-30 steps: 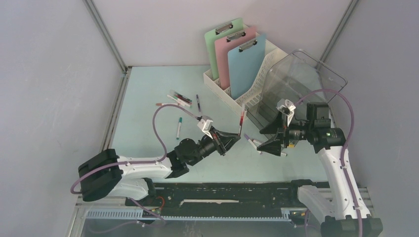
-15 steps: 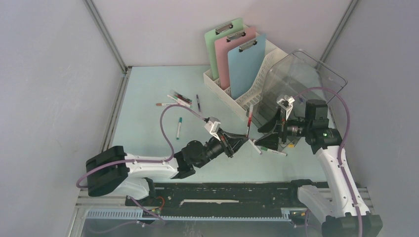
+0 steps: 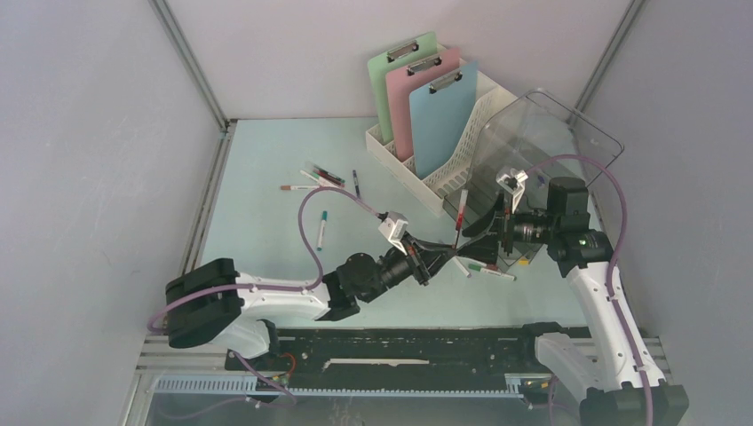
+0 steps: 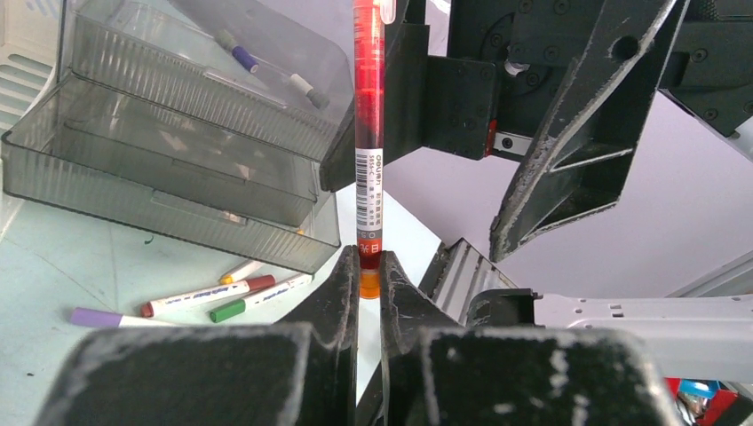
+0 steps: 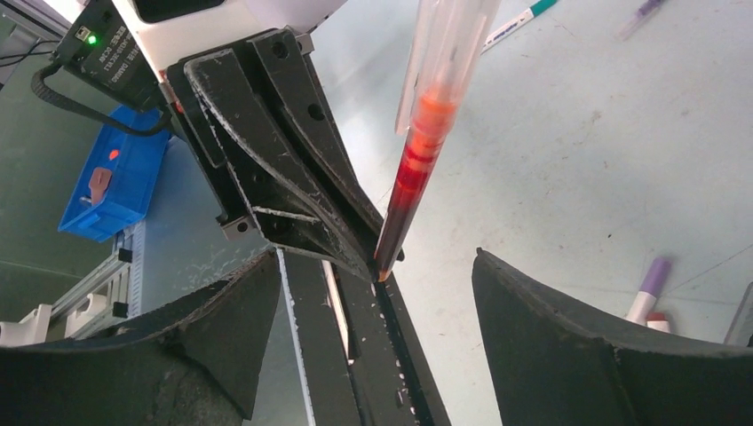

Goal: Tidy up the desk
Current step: Place the stationery in the drawer.

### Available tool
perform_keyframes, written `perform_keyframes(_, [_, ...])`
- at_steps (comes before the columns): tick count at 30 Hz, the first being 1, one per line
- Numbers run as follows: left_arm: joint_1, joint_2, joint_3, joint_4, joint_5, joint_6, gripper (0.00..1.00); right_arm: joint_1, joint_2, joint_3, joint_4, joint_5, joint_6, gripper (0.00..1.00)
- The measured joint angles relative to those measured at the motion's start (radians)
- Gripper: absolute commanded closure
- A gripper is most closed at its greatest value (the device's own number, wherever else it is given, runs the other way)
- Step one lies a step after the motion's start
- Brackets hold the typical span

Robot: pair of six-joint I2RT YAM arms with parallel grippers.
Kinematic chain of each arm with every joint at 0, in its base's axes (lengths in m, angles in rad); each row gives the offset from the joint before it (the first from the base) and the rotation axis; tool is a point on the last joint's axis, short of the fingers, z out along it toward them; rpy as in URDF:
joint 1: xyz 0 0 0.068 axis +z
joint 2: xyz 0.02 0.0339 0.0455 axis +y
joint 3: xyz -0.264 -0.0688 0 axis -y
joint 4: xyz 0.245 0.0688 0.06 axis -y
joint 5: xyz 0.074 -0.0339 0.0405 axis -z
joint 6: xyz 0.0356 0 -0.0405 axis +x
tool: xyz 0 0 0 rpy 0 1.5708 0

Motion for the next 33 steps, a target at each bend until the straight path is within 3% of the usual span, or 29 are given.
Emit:
perform_keyframes(17, [-0.013, 0.056, 0.042, 0.02, 0.018, -0.001, 1.0, 0.006, 0.007, -0.007, 0.034, 0.035, 0.037, 0.44])
perform_keyframes(22, [-0.014, 0.074, 0.052, 0.025, 0.029, -0.002, 0.99, 0.008, 0.008, -0.007, 0.037, 0.042, 0.039, 0.68])
perform_keyframes(23, [-0.014, 0.077, 0.053, 0.026, 0.035, -0.002, 0.96, 0.009, 0.008, -0.007, 0.037, 0.042, 0.038, 0.75])
perform_keyframes(28, [-0.015, 0.08, 0.054, 0.027, 0.042, -0.002, 0.6, 0.012, 0.01, -0.007, 0.036, 0.049, 0.036, 1.0])
perform_keyframes(30, [-0.016, 0.08, 0.054, 0.031, 0.042, -0.002, 0.42, 0.013, 0.01, -0.007, 0.036, 0.055, 0.031, 1.0])
perform_keyframes(33, [-0.016, 0.079, 0.054, 0.026, 0.035, 0.005, 0.26, 0.014, 0.01, -0.007, 0.036, 0.068, 0.02, 1.0])
